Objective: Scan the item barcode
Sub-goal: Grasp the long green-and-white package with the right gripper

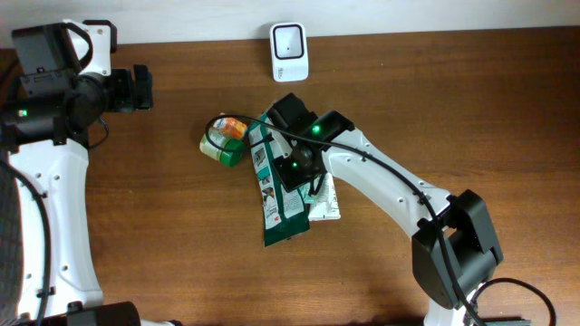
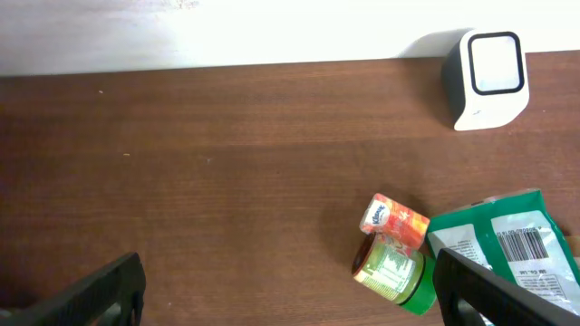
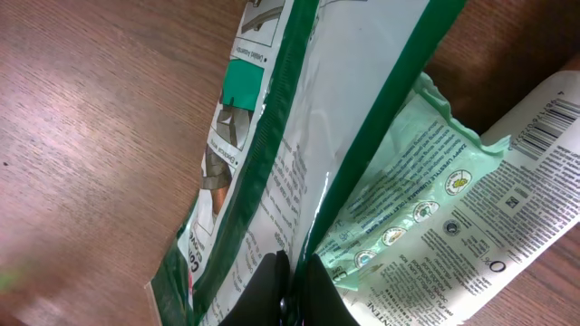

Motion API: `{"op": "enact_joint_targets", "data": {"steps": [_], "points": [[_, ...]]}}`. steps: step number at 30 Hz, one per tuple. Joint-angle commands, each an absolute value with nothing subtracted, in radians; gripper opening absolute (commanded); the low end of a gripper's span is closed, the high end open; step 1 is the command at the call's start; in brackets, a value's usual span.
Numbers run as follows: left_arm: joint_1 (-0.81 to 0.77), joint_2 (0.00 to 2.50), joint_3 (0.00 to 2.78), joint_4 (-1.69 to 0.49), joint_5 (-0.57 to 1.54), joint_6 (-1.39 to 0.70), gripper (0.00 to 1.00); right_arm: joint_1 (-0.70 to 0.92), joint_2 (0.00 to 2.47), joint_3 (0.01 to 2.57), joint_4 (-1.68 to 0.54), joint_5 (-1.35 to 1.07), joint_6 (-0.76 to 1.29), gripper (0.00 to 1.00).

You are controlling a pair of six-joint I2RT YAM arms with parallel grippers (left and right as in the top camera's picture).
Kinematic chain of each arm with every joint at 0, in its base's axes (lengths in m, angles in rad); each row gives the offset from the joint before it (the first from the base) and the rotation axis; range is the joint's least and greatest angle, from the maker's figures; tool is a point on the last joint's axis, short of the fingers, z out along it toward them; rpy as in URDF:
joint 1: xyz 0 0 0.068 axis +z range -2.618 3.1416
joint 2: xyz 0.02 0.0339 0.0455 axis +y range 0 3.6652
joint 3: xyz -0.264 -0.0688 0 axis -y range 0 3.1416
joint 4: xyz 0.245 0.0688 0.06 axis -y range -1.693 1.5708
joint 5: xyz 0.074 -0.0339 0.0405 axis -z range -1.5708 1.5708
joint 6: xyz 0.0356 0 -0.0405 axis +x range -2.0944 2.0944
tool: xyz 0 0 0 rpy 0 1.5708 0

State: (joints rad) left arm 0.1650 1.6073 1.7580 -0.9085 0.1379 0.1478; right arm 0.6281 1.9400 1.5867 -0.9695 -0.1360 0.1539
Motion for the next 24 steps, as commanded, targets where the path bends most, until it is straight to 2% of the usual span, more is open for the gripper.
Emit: {"op": "enact_joint_targets", "data": {"steps": [1,14,15,16,18,19,20,21,22,24], "points": [[0.168,1.604,1.770,-0.909,0.134,0.145,0.99,0.630,1.938,1.603,-0.968,-0.115,0.147,0.04],[0.168,1.604,1.770,-0.909,0.134,0.145,0.99,0.630,1.973,1.595,-0.884,-0.139,0.200,0.04],[0.168,1.604,1.770,-0.909,0.134,0.145,0.99,0.631,1.995,1.595,-0.858,-0.177,0.199,0.11],[0.168,1.604,1.770,-0.909,0.134,0.145,0.99,0.631,2.024,1.594,-0.824,-0.216,0.200,0.26],[0.168,1.604,1.770,-0.910,0.134,0.145,0.99,0.635,2.073,1.594,-0.772,-0.257,0.200,0.44],[0.168,1.604,1.770,-0.909,0.134,0.145,0.99,0.635,2.099,1.594,-0.756,-0.275,0.200,0.44],[0.168,1.604,1.770,-0.910,0.134,0.145,0.99,0.635,2.121,1.594,-0.746,-0.294,0.201,0.40],[0.168,1.604,1.770,-0.909,0.134,0.145,0.99,0.633,2.137,1.594,-0.740,-0.308,0.204,0.26],[0.168,1.604,1.770,-0.910,0.134,0.145,0.99,0.634,2.144,1.594,-0.738,-0.306,0.211,0.04],[0.168,1.604,1.770,-0.909,0.134,0.145,0.99,0.633,2.144,1.594,-0.732,-0.303,0.211,0.04]]}}
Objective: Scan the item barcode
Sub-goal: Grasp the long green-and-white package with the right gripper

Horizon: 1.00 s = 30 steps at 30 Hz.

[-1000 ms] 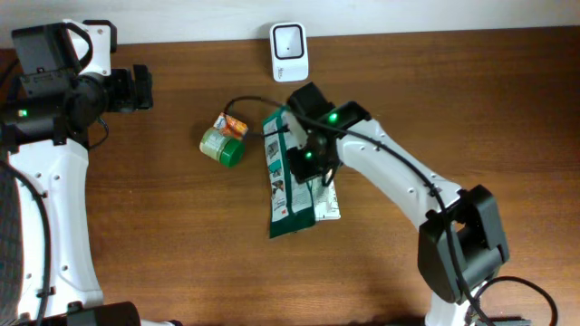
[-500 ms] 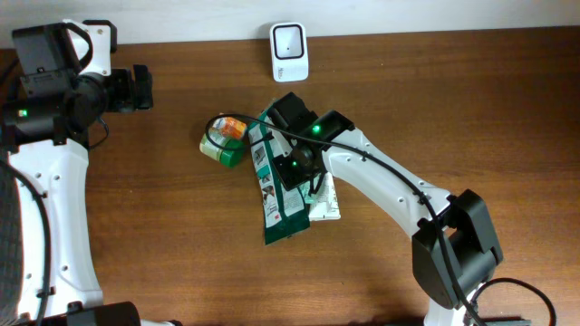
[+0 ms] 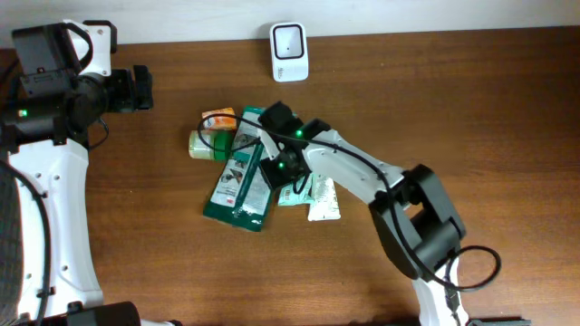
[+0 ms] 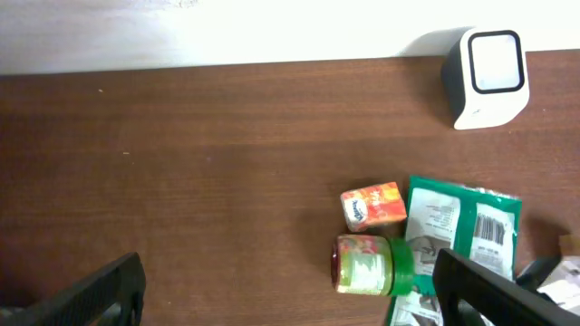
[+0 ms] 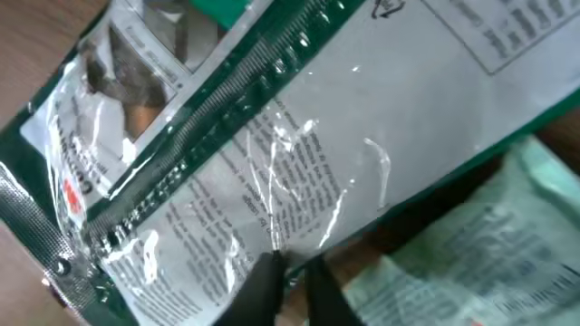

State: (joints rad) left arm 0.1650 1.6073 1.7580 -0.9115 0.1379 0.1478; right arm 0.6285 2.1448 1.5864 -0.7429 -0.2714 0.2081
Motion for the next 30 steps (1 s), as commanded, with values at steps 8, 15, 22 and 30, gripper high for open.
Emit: {"op": "enact_joint_targets", "data": {"steps": [8,15,22,30], "points": [[0.168,1.604,1.770,-0.909,0.134,0.145,0.99,0.553,2.151,1.592,-0.738,-0.345,0.508,0.46],[0.168,1.604,1.770,-0.909,0.134,0.145,0.99,0.568,2.260,1.591,-0.659,-0.390,0.675,0.57],[0.168,1.604,1.770,-0.910,0.134,0.145,0.99,0.569,2.296,1.591,-0.598,-0.370,0.663,0.11],[0.168,1.604,1.770,-0.910,0.134,0.145,0.99,0.568,2.295,1.596,-0.624,-0.409,0.589,0.04]]}}
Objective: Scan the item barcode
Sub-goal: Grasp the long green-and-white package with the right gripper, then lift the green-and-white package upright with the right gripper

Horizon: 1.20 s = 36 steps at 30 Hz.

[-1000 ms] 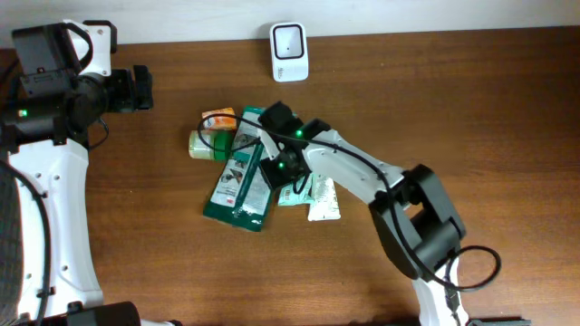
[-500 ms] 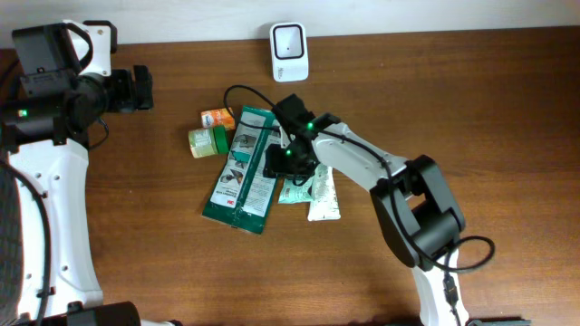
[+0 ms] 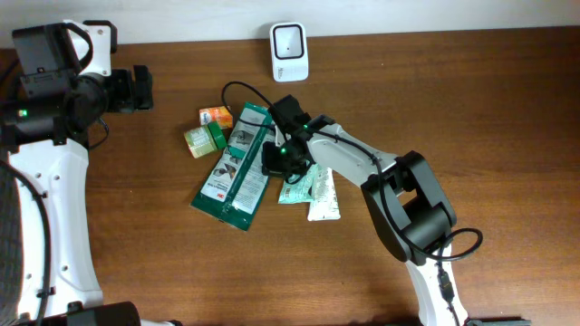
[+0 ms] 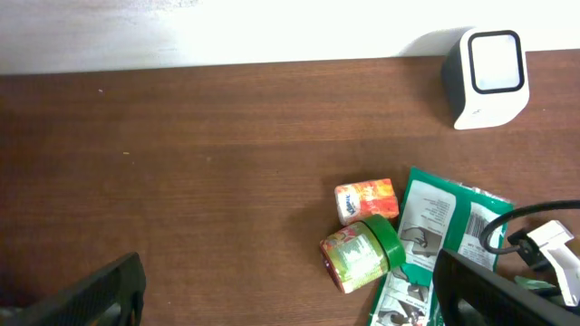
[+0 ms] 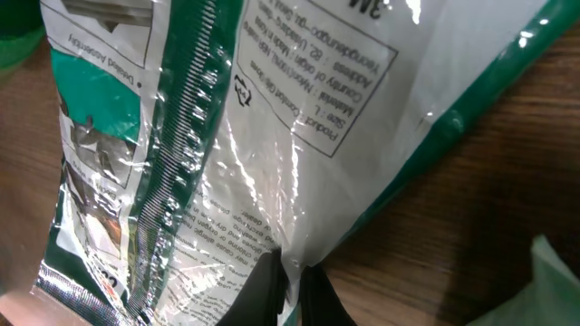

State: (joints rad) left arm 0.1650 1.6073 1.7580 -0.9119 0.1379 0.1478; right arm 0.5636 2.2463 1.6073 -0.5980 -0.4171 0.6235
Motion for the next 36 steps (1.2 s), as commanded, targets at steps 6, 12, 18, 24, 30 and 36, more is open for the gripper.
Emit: {"op": "enact_joint_targets", "data": {"steps": [6,12,18,24,30,36], "points": [[0.168,1.604,1.770,-0.910,0.134,0.145,0.99,0.568,2.295,1.601,-0.624,-0.434,0.579,0.04],[0.168,1.604,1.770,-0.910,0.134,0.145,0.99,0.553,2.295,1.601,-0.624,-0.442,0.580,0.04],[0.168,1.604,1.770,-0.987,0.416,0.144,0.99,0.543,2.295,1.601,-0.624,-0.459,0.580,0.04],[0.132,1.677,1.691,-1.153,0.408,0.146,0.00,0.534,2.295,1.601,-0.627,-0.467,0.579,0.04],[0.030,1.703,1.085,-0.730,0.321,0.138,0.00,0.534,2.296,1.601,-0.632,-0.468,0.580,0.04],[0.026,1.708,0.933,-0.537,0.262,0.036,0.00,0.516,2.296,1.601,-0.653,-0.506,0.554,0.31]]}}
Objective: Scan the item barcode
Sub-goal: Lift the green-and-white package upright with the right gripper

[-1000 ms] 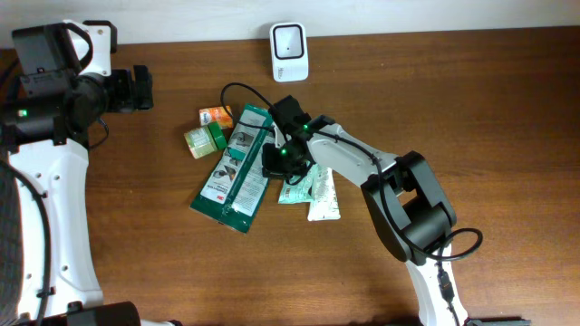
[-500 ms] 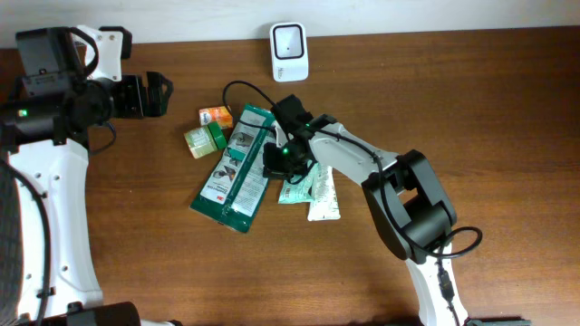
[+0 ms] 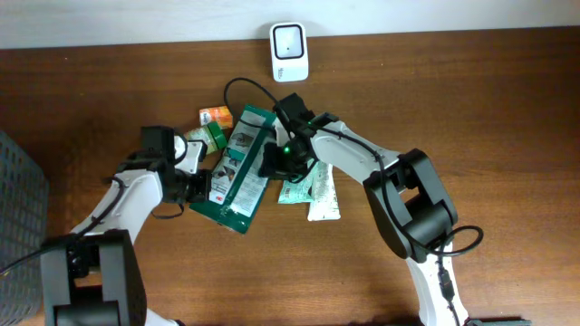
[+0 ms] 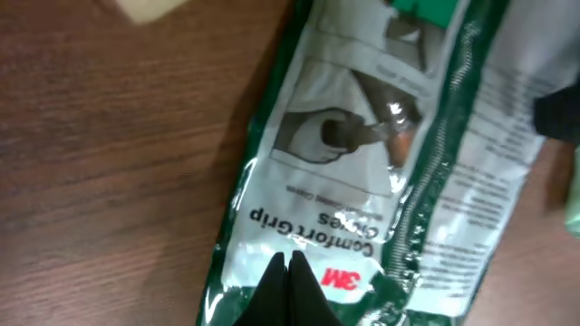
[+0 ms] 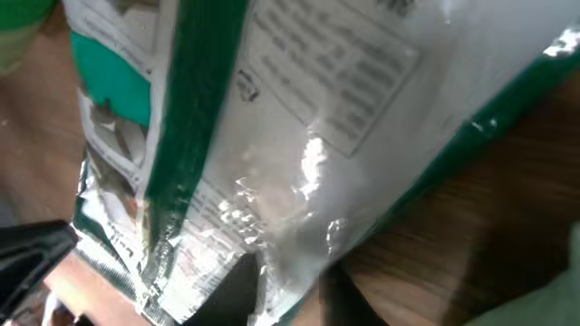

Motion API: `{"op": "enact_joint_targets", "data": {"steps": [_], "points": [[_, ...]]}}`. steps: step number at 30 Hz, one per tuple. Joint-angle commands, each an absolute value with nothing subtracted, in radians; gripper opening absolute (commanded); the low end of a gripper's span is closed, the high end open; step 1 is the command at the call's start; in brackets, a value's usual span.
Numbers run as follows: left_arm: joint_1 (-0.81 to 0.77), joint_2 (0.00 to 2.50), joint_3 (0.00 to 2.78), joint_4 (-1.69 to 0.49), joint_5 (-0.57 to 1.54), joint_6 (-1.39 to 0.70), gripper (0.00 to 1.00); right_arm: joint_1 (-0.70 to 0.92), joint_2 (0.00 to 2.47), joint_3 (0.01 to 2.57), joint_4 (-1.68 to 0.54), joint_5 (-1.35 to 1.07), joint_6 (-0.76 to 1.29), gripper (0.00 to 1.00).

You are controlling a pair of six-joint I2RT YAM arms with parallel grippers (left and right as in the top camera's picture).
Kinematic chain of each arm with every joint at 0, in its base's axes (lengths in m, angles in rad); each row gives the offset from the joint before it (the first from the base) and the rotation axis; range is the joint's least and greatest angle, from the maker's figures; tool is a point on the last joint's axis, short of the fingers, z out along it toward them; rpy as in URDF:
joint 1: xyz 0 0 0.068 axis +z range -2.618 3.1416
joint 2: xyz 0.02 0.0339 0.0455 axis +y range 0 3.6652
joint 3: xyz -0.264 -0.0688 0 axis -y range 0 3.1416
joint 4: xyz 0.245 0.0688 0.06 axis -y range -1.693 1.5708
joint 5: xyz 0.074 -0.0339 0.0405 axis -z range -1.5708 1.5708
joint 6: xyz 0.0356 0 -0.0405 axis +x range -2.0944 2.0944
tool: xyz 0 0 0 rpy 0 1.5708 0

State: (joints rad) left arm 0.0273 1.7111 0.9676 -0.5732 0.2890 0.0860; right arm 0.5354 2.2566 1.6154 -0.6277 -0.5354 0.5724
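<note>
A long green and silver 3M package (image 3: 237,167) lies slanted on the wooden table. My left gripper (image 3: 201,186) is at its lower left end. In the left wrist view the left gripper (image 4: 290,264) is shut, pinching the package (image 4: 381,163) by its edge near the 3M logo. My right gripper (image 3: 272,165) is at the package's right edge. In the right wrist view the fingers (image 5: 240,292) stand apart, with the package's (image 5: 272,118) edge between them. The white scanner (image 3: 289,41) stands at the table's far edge.
A jar with a green lid (image 3: 204,140) and a small orange box (image 3: 216,115) lie just left of the package's top. A pale green packet (image 3: 304,186) and a white packet (image 3: 323,204) lie to its right. A grey basket (image 3: 18,217) is at far left.
My left arm has come from the far left corner to the package's lower left end and shut on it. My right gripper's fingers, then pinched on the right edge, now stand apart.
My right gripper held the green package pointing down the table. By the following moments it had swung the package's lower end leftwards, pushing the jar and box left, while my left arm stayed parked. Now my left gripper holds the lower end and the right fingers are apart.
</note>
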Motion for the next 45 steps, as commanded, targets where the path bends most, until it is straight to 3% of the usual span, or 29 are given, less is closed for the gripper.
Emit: {"op": "enact_joint_targets", "data": {"steps": [1,8,18,24,31,33,37,40,45], "points": [[0.026,1.725,0.929,-0.523,0.265,0.012,0.00,0.507,2.296,1.601,-0.662,-0.521,0.554,0.34],[-0.021,1.814,0.929,-0.514,0.311,-0.017,0.00,0.510,2.296,1.562,-0.580,-0.543,0.593,0.53],[-0.080,1.819,0.929,-0.553,0.450,-0.034,0.00,0.538,2.296,1.547,-0.384,-0.535,0.599,0.53],[-0.087,1.819,0.929,-0.545,0.450,-0.035,0.00,0.560,2.379,1.547,-0.381,-0.543,0.638,0.39],[-0.087,1.819,0.929,-0.535,0.450,-0.035,0.00,0.579,2.395,1.547,-0.328,-0.599,0.636,0.36],[-0.087,1.819,0.929,-0.535,0.451,-0.034,0.00,0.583,2.395,1.547,-0.328,-0.598,0.633,0.22],[-0.087,1.819,0.929,-0.532,0.453,-0.034,0.00,0.610,2.397,1.547,-0.340,-0.591,0.617,0.04],[-0.081,1.817,0.934,-0.537,0.453,-0.034,0.00,0.557,2.379,1.551,-0.345,-0.625,0.612,0.04],[-0.067,1.737,1.036,-0.659,0.448,-0.022,0.00,0.503,2.197,1.550,-0.452,-0.621,0.394,0.04]]}}
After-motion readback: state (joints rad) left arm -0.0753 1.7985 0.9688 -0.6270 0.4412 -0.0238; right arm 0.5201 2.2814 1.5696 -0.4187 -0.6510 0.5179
